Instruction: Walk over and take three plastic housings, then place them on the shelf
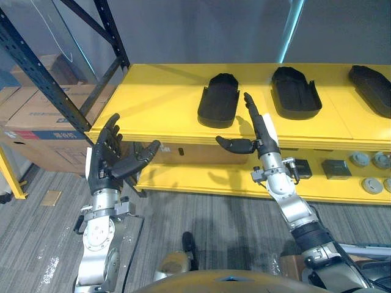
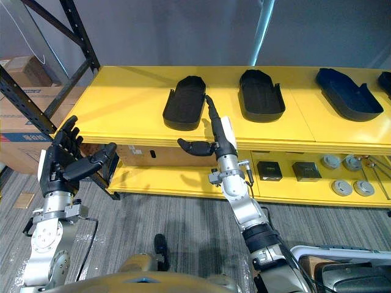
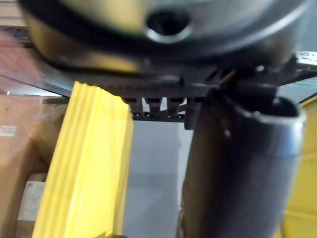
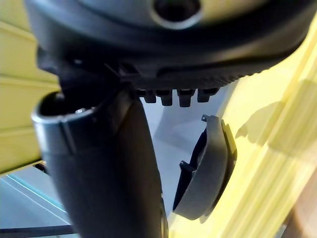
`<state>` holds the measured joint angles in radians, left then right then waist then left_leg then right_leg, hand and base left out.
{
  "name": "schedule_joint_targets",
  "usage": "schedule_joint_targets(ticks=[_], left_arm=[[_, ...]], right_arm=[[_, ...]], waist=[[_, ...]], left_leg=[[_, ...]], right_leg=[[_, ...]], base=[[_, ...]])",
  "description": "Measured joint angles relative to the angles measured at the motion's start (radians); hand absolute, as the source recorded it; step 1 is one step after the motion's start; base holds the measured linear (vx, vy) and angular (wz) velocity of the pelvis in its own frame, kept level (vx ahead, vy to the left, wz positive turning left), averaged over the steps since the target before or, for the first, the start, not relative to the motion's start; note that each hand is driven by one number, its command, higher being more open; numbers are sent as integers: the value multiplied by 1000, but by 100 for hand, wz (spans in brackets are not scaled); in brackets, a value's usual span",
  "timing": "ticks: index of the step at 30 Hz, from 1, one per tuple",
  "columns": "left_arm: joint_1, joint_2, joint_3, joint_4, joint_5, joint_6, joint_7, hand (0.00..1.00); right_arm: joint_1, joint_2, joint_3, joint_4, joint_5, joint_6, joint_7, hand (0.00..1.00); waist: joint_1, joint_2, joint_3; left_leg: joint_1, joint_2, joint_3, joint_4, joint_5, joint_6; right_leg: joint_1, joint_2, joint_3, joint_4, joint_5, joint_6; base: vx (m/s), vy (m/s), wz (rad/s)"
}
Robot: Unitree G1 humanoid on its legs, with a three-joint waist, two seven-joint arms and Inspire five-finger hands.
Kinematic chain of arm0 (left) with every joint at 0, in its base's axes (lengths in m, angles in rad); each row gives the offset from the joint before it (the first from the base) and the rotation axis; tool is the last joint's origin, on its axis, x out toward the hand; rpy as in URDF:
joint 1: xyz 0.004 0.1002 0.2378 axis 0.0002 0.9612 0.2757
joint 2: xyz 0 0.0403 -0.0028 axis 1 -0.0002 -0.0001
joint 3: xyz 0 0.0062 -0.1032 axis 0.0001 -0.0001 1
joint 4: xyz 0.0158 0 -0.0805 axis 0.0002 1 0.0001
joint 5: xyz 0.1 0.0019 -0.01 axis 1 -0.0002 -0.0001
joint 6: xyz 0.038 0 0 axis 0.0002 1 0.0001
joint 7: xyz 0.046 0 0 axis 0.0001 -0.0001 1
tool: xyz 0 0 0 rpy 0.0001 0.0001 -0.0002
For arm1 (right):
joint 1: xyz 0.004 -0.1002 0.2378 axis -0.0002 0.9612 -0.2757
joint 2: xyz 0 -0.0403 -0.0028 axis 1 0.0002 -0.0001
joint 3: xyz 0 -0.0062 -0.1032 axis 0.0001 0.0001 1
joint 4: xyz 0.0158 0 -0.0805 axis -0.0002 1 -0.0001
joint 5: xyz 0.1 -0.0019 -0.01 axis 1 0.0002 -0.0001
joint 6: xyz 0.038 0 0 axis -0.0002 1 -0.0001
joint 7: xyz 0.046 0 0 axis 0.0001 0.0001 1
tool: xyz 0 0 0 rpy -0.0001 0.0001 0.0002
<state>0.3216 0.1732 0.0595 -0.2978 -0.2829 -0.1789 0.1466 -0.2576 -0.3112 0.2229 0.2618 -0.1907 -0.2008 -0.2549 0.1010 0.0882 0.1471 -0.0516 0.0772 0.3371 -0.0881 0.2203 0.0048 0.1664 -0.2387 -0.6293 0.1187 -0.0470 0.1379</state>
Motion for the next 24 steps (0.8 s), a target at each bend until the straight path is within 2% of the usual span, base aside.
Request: schedule_joint_targets(ticks=[8, 16, 24], left_arm=[[42, -18, -31, 6, -65, 0, -15, 100], [40, -19, -123, 62, -110, 1, -45, 100], [37, -20, -147, 94, -145, 4, -42, 100]], right_arm=[[-94, 2, -19, 169, 3, 85, -54, 100], [-213, 3, -19, 259, 21, 87, -81, 100], [-315, 2, -19, 369, 60, 86, -79, 100]], waist=[[19, 1, 7], [31, 5, 41], [34, 13, 73]], left_leg=[[-11, 1, -7, 0, 4, -3], [-11, 1, -21, 0, 7, -6], [-14, -2, -34, 1, 12, -5]], right_leg=[[-6, -1, -10, 5, -1, -1], [-4, -4, -25, 23, -14, -1], [-7, -17, -33, 68, -34, -3]], base=[[-5, 8, 2], [-15, 1, 5], [-8, -4, 5]])
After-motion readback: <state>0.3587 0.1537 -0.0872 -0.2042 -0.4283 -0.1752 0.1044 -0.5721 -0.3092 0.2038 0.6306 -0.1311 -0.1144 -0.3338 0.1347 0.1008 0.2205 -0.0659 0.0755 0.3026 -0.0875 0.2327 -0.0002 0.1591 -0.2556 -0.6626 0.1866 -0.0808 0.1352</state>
